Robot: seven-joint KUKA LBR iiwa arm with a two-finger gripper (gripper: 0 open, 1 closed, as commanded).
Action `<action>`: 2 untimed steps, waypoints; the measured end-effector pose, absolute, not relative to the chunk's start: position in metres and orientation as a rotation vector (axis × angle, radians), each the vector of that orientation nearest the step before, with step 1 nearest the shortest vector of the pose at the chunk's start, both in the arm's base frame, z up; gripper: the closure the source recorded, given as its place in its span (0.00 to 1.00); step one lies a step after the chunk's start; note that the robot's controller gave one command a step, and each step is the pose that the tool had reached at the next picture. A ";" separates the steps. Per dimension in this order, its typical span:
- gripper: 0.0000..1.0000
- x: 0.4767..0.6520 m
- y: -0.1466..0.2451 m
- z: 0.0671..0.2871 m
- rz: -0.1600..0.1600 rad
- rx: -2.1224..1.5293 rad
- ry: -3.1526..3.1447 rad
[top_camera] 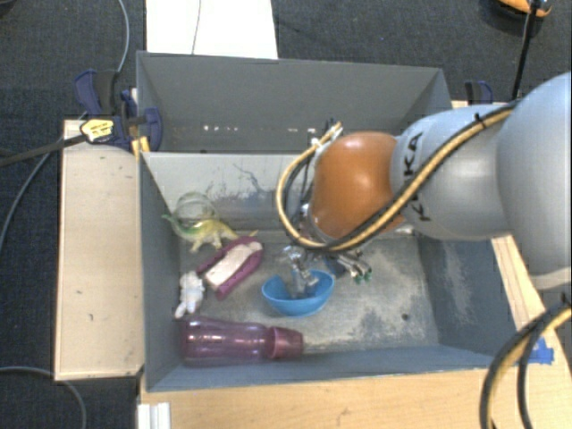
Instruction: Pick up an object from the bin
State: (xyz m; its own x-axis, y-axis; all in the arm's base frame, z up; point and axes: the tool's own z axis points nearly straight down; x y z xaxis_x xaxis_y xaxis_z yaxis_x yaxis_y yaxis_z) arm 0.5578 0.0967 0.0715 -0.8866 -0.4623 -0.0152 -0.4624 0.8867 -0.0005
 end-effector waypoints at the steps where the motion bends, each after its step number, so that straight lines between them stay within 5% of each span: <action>1: 0.00 0.558 0.097 0.071 0.005 -0.741 3.038; 2: 0.00 0.557 0.097 0.071 0.005 -0.739 3.040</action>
Offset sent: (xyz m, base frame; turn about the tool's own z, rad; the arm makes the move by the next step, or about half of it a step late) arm 0.0000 0.0000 0.0000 0.0000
